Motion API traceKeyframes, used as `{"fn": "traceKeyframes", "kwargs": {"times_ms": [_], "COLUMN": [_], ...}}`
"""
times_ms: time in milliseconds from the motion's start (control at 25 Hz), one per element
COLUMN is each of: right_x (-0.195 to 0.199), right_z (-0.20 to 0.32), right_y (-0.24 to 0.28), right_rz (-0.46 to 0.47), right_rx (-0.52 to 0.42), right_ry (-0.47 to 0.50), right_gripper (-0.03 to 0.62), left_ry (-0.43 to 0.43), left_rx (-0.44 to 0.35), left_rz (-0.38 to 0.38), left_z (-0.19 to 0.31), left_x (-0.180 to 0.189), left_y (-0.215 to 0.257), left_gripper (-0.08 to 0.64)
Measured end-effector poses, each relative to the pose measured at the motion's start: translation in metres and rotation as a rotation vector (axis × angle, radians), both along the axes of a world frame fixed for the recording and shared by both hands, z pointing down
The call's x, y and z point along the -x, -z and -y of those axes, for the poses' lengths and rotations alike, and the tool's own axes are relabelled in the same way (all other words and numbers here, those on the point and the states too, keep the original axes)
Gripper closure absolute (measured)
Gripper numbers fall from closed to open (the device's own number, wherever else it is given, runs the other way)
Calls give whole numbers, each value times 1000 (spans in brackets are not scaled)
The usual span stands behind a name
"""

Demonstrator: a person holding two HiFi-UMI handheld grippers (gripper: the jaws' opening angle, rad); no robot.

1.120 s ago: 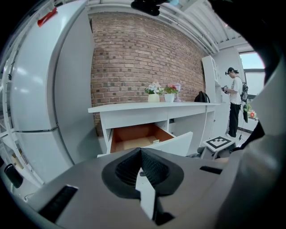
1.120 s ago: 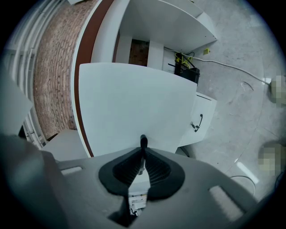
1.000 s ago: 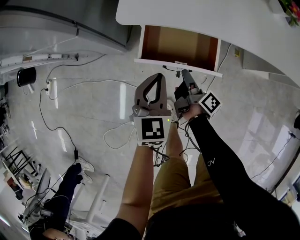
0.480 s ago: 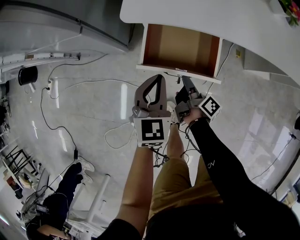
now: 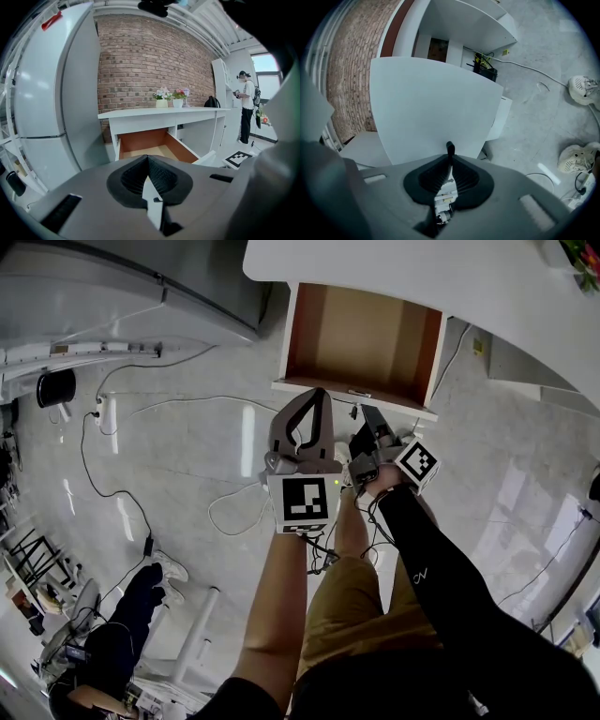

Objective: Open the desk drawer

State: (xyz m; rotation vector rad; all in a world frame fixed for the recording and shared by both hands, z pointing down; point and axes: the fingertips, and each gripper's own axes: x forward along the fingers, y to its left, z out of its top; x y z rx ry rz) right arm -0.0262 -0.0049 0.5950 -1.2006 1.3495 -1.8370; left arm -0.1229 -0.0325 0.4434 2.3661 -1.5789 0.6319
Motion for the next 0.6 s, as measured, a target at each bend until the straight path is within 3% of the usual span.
{"fn": "traceKeyframes", "kwargs": {"times_ms": [600], "right_x": [4], "right_z": [-29], "right_y": [-9], "right_rz": [8], "right_rx": [33], "right_ry": [26], "right_gripper": [568], "left_ry": [-7], "left_rx": [-14], "left_rz": [10], "left_z": [-2], "left_x": [-11], "left_y": [3], "left_gripper": [552]}}
